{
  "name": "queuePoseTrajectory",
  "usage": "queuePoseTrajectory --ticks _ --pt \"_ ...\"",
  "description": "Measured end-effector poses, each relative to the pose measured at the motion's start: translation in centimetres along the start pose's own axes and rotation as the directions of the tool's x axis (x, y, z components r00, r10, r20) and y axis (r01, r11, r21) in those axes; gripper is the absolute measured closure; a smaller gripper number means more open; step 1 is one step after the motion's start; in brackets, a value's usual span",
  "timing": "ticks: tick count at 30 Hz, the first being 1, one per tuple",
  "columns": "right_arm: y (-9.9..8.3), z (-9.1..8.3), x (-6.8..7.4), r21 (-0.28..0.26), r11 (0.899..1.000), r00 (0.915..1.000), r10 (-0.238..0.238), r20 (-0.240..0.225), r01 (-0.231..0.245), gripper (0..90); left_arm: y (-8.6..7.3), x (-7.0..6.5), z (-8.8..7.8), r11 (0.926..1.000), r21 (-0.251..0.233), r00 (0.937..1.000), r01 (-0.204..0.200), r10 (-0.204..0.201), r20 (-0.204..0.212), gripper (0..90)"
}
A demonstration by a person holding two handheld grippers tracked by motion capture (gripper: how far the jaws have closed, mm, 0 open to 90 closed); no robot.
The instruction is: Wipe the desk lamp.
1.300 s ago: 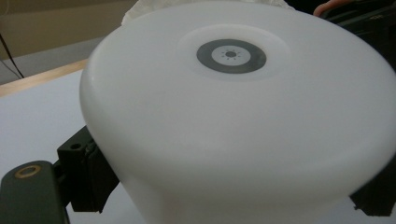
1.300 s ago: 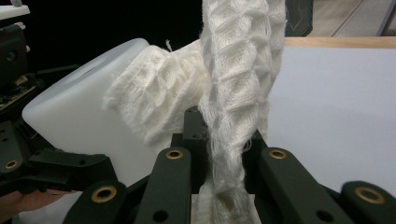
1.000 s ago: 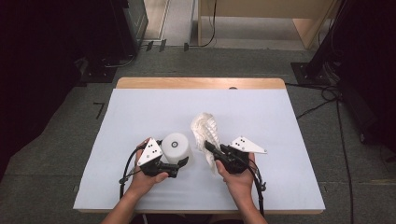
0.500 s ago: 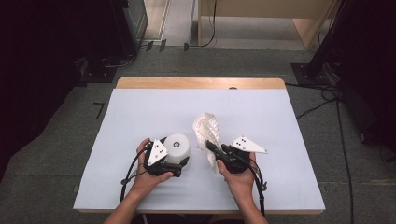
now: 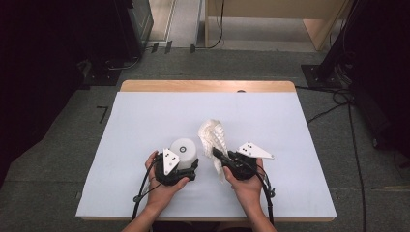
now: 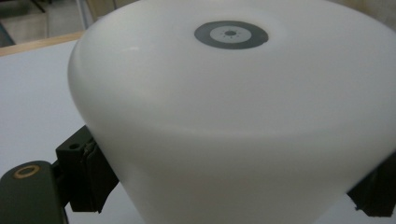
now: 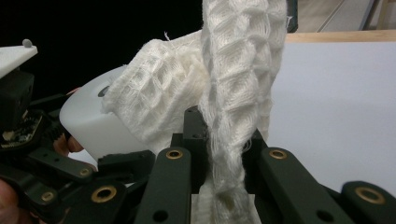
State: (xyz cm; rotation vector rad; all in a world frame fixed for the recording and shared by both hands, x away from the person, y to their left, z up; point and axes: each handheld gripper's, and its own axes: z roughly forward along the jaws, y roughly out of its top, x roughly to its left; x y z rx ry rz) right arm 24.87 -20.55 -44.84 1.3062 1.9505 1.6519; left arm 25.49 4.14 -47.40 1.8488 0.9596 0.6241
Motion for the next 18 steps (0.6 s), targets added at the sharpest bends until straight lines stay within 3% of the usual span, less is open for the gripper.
queuePoseTrajectory --ticks 3,6,10,13,17,18 --pt "0.0 0.1 0.1 0.001 1.0 1.0 0.0 -0.007 0.0 79.8 0.3 1.5 -0.3 0.9996 -0.025 0.995 0.016 -0.014 0.099 8.6" --pt "0.1 0.1 0.3 -0.005 1.0 0.9999 0.004 -0.016 -0.004 79.8 0.9 2.6 -0.7 0.9986 -0.031 0.9821 0.044 -0.037 0.185 8.6" --pt "0.0 0.2 0.7 -0.009 1.0 0.9983 0.02 -0.055 -0.021 79.8 1.3 2.7 -1.1 0.9993 -0.036 0.9727 0.007 0.002 0.232 8.6" --pt "-0.2 0.6 1.4 0.006 1.0 0.9967 0.003 -0.081 -0.003 79.8 1.4 2.3 -1.2 0.999 -0.045 0.9647 -0.008 0.019 0.262 8.6" --pt "-0.8 1.4 2.0 0.033 0.999 0.9963 -0.006 -0.085 0.009 79.8 1.7 2.1 -1.6 0.9974 -0.072 0.9489 -0.003 0.025 0.314 8.6" --pt "-0.8 1.4 2.0 0.033 0.999 0.9963 -0.006 -0.085 0.009 79.8 1.7 2.1 -1.6 0.9974 -0.072 0.9489 -0.003 0.025 0.314 8.6"
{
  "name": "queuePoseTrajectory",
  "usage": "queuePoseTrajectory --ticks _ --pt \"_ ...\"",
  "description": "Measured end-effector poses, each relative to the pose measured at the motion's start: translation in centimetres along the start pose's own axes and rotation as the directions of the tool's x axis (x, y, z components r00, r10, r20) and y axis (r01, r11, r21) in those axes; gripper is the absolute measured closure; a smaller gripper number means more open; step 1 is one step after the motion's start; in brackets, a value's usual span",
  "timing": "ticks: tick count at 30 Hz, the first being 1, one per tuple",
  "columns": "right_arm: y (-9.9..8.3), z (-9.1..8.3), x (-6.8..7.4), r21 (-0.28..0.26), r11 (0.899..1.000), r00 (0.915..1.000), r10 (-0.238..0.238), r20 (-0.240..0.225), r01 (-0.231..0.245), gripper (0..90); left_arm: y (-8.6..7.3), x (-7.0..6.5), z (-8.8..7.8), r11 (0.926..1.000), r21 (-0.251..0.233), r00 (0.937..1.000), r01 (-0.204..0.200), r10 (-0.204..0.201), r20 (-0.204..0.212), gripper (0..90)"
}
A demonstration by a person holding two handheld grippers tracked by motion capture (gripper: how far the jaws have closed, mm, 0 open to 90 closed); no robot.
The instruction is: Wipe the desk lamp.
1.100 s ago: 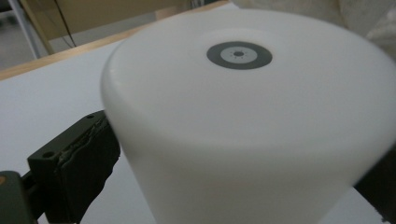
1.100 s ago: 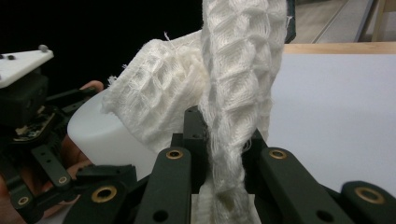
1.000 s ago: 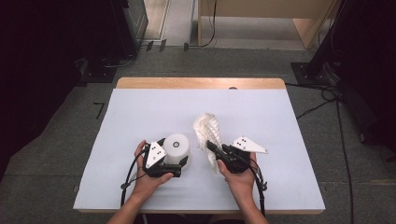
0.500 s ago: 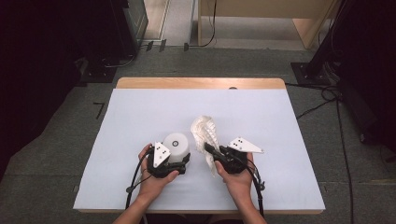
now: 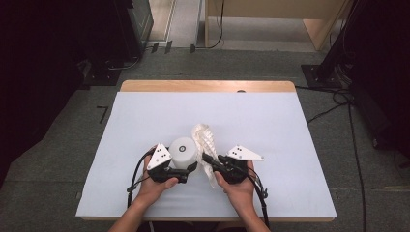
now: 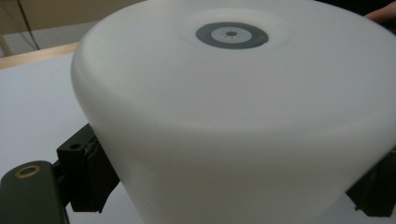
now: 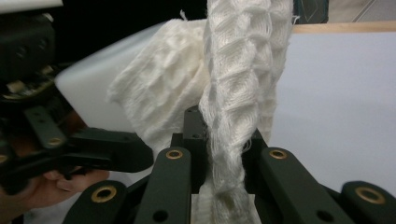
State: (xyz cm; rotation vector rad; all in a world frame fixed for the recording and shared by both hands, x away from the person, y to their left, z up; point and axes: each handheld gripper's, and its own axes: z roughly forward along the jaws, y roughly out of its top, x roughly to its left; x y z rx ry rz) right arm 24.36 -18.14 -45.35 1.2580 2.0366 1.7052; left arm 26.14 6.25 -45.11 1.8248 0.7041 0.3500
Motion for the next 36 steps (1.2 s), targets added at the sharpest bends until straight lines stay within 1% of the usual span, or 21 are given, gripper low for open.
queuePoseTrajectory --ticks 2,6,7,8,10,12,14,15,16,17,19,20,21,22,24,26,29,30,33,35,36 --pt "-0.6 0.5 -0.2 0.024 1.0 0.9999 0.0 0.011 0.0 79.8 0.2 0.1 -0.3 0.9999 -0.011 1.0 0.002 -0.001 0.005 8.7" --pt "-0.7 0.7 -0.3 0.031 1.0 0.9999 0.005 0.009 -0.005 79.9 0.3 0.4 -0.4 0.9999 -0.013 0.9999 0.007 -0.007 0.014 8.7" --pt "-0.6 0.6 -0.2 0.027 1.0 1.0 0.001 0.01 -0.001 79.9 0.2 0.4 -0.2 1.0 0.002 0.9996 0.003 -0.003 0.028 8.7" --pt "-0.5 0.5 -0.2 0.02 1.0 1.0 -0.001 0.006 0.001 79.9 0.2 0.4 -0.2 1.0 0.002 0.9996 0.003 -0.003 0.028 8.7" --pt "-0.1 0.1 -0.1 0.0 1.0 1.0 -0.009 0.002 0.009 79.8 -0.1 -0.1 0.3 0.9985 0.035 0.9988 -0.041 0.04 0.026 8.7" --pt "0.5 -0.5 0.0 -0.026 1.0 0.9999 -0.014 0.001 0.014 79.8 -0.2 -0.4 0.6 0.9973 0.049 0.9982 -0.055 0.054 0.024 8.7" --pt "0.7 -0.7 0.1 -0.033 0.999 0.9999 -0.01 -0.002 0.01 79.8 -0.3 -0.5 0.7 0.9969 0.053 0.9981 -0.059 0.057 0.024 8.7" --pt "1.0 -1.0 0.2 -0.046 0.999 0.9997 -0.024 0.0 0.024 79.8 -0.3 -0.5 0.7 0.9966 0.054 0.9978 -0.062 0.061 0.026 8.7" --pt "1.0 -1.0 0.2 -0.046 0.999 0.9997 -0.024 0.0 0.024 79.8 -0.3 -0.5 0.7 0.9966 0.054 0.9978 -0.062 0.061 0.026 8.7" --pt "0.8 -0.8 0.3 -0.037 0.999 0.9993 -0.037 0.004 0.037 79.8 -0.1 -0.5 0.6 0.9975 0.045 0.9982 -0.055 0.054 0.027 8.7" --pt "0.3 -0.3 0.2 -0.013 0.999 0.9992 -0.038 0.011 0.038 79.8 0.0 -0.2 0.3 0.9986 0.032 0.9989 -0.042 0.042 0.023 8.7" --pt "0.3 -0.3 0.2 -0.013 0.999 0.9992 -0.038 0.011 0.038 79.8 0.0 -0.2 0.3 0.9986 0.032 0.9989 -0.042 0.042 0.023 8.7" --pt "-0.3 0.2 0.0 0.018 1.0 0.9996 -0.023 0.013 0.023 79.9 0.1 0.0 0.1 0.9992 0.021 0.9993 -0.033 0.032 0.021 8.7" --pt "-0.5 0.5 -0.1 0.029 0.999 0.9995 -0.026 0.017 0.026 79.8 0.1 0.1 -0.1 0.9996 0.011 0.9994 -0.027 0.027 0.023 8.7" --pt "-0.8 0.8 -0.2 0.041 0.999 0.9996 -0.021 0.017 0.021 79.8 0.3 0.2 -0.2 0.9996 0.003 0.9994 -0.028 0.028 0.021 8.7" --pt "-0.7 0.8 -0.1 0.038 0.999 0.9995 -0.024 0.02 0.023 79.8 0.2 0.3 -0.2 0.9997 0.002 0.9994 -0.026 0.026 0.023 8.7" --pt "-0.3 0.4 0.2 0.015 0.999 0.9995 -0.029 0.013 0.029 79.8 0.0 0.0 0.2 0.998 0.029 0.9984 -0.056 0.056 0.005 8.7" --pt "-0.1 0.2 0.3 0.006 0.999 0.9994 -0.032 0.013 0.032 79.8 0.0 0.0 0.2 0.998 0.029 0.9984 -0.056 0.056 0.005 8.7" --pt "0.6 -0.5 0.6 -0.024 0.999 0.9992 -0.04 0.009 0.04 79.8 -0.5 -0.3 0.8 0.9943 0.054 0.9957 -0.092 0.092 -0.005 8.6" --pt "1.0 -0.9 0.5 -0.04 0.998 0.9988 -0.049 0.008 0.049 79.7 -0.7 -0.3 1.0 0.9901 0.071 0.9916 -0.121 0.123 -0.038 8.6" --pt "1.1 -1.0 0.5 -0.041 0.998 0.999 -0.044 0.008 0.044 79.7 -0.9 -0.2 1.2 0.989 0.077 0.9904 -0.126 0.13 -0.047 8.6"
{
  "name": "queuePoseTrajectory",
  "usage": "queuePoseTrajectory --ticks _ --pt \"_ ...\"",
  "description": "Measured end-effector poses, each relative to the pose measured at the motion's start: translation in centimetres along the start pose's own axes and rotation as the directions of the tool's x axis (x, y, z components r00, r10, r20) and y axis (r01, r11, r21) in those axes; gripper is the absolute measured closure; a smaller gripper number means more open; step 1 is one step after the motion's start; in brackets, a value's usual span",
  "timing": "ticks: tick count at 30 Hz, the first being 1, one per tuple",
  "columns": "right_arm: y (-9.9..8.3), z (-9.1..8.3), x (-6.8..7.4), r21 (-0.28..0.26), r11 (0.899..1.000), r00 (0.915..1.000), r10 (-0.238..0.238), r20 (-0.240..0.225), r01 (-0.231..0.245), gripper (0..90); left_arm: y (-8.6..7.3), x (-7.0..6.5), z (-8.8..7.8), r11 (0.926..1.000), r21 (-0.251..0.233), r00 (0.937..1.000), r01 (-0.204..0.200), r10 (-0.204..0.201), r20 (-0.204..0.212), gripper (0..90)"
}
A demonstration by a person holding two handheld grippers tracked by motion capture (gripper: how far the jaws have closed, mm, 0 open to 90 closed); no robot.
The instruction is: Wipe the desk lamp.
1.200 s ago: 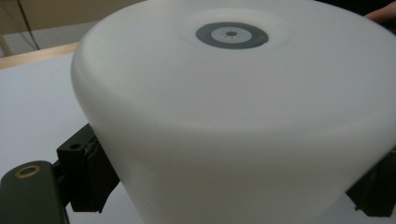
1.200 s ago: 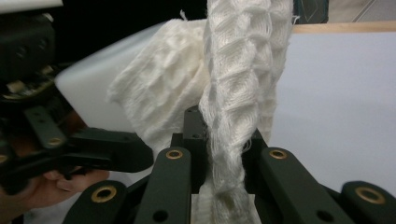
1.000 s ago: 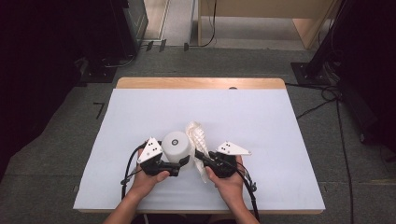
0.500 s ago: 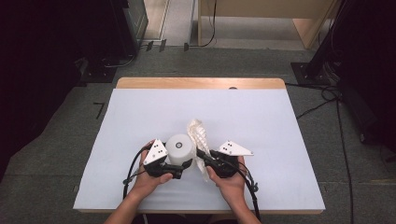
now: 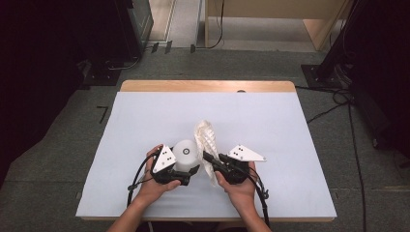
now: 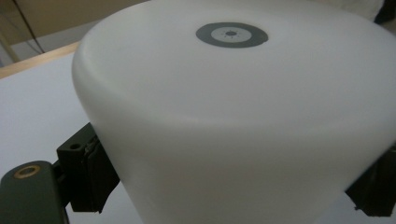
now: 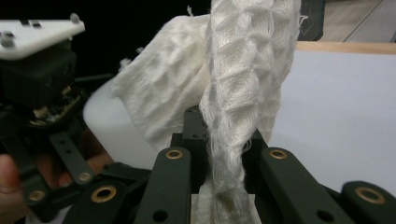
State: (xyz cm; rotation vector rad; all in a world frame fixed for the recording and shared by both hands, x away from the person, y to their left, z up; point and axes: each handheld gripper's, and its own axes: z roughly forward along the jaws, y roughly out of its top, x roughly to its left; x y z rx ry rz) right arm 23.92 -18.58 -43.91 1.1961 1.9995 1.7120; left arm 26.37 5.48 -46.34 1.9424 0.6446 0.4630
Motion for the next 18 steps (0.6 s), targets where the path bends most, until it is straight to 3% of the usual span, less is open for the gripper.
queuePoseTrajectory --ticks 8,10,15,17,18 --pt "-0.3 -0.1 -1.0 0.002 1.0 0.9992 0.022 0.034 -0.022 79.7 -0.7 0.2 0.5 0.9998 0.019 1.0 -0.009 0.009 0.0 8.5" --pt "-0.4 0.0 -1.2 0.006 1.0 0.9991 0.023 0.037 -0.023 79.7 -0.9 0.5 0.4 0.9997 0.018 0.9998 0.017 -0.017 0.004 8.1" --pt "-0.7 0.0 -1.7 0.019 0.999 0.9986 0.029 0.044 -0.03 79.7 -1.1 -0.1 -0.4 0.9974 0.007 0.9947 0.071 -0.071 -0.074 1.5" --pt "-0.8 0.0 -1.9 0.019 0.999 0.9981 0.036 0.05 -0.037 79.7 -1.2 -0.9 -0.5 0.9955 -0.002 0.987 0.094 -0.094 -0.131 1.5" --pt "-0.8 -0.1 -2.0 0.016 0.999 0.9977 0.039 0.055 -0.04 79.7 -1.2 -1.4 -0.5 0.9932 -0.002 0.9793 0.117 -0.115 -0.166 0.6"
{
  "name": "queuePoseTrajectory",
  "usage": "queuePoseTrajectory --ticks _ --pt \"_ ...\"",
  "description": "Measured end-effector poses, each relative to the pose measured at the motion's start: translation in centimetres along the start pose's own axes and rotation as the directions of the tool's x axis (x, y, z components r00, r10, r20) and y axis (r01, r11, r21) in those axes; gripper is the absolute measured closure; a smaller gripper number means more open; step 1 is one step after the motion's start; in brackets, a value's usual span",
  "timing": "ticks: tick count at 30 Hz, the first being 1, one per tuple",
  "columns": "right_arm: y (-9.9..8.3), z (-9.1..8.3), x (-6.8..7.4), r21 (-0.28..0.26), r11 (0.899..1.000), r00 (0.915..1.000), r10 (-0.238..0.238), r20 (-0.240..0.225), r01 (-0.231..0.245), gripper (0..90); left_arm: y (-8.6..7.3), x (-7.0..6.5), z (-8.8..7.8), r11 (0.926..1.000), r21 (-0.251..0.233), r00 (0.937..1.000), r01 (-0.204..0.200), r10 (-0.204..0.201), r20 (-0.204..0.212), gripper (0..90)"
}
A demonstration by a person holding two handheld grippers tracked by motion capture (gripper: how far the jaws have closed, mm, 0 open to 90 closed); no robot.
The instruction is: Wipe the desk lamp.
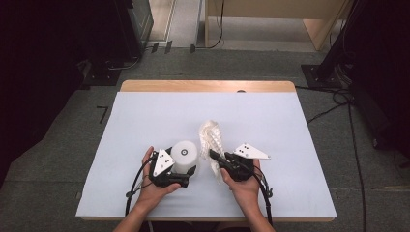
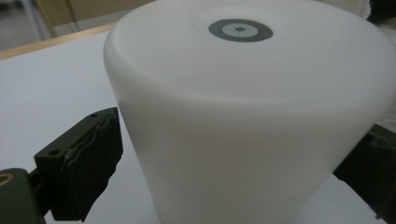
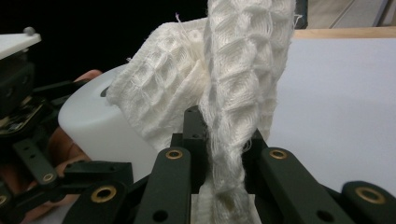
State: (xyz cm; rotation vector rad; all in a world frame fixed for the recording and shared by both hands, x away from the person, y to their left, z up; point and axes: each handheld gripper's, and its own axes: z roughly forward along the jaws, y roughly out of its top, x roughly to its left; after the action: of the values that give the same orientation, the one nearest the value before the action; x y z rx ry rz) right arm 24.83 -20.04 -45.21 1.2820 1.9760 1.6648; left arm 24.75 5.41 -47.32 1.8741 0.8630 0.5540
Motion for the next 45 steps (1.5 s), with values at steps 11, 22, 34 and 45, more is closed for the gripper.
queuePoseTrajectory --ticks 11,22,34,45 --pt "-0.3 0.4 0.1 0.018 1.0 1.0 -0.005 0.002 0.005 79.7 0.3 -2.0 1.2 0.9962 0.033 0.9864 0.081 -0.075 -0.146 8.4" --pt "-0.3 0.5 0.2 0.019 1.0 0.9999 -0.011 -0.002 0.011 79.7 1.6 1.5 -0.6 0.9977 -0.041 0.9875 0.054 -0.048 0.15 8.7" --pt "-0.3 1.0 1.6 0.031 0.999 0.9966 -0.027 -0.078 0.029 79.5 1.7 1.4 -0.1 0.9993 -0.008 0.9617 -0.036 0.037 0.272 8.7" --pt "-0.3 0.8 1.4 0.033 0.999 0.9976 -0.035 -0.059 0.037 79.7 1.8 1.0 0.1 0.9977 0.005 0.9668 -0.067 0.064 0.247 8.7"
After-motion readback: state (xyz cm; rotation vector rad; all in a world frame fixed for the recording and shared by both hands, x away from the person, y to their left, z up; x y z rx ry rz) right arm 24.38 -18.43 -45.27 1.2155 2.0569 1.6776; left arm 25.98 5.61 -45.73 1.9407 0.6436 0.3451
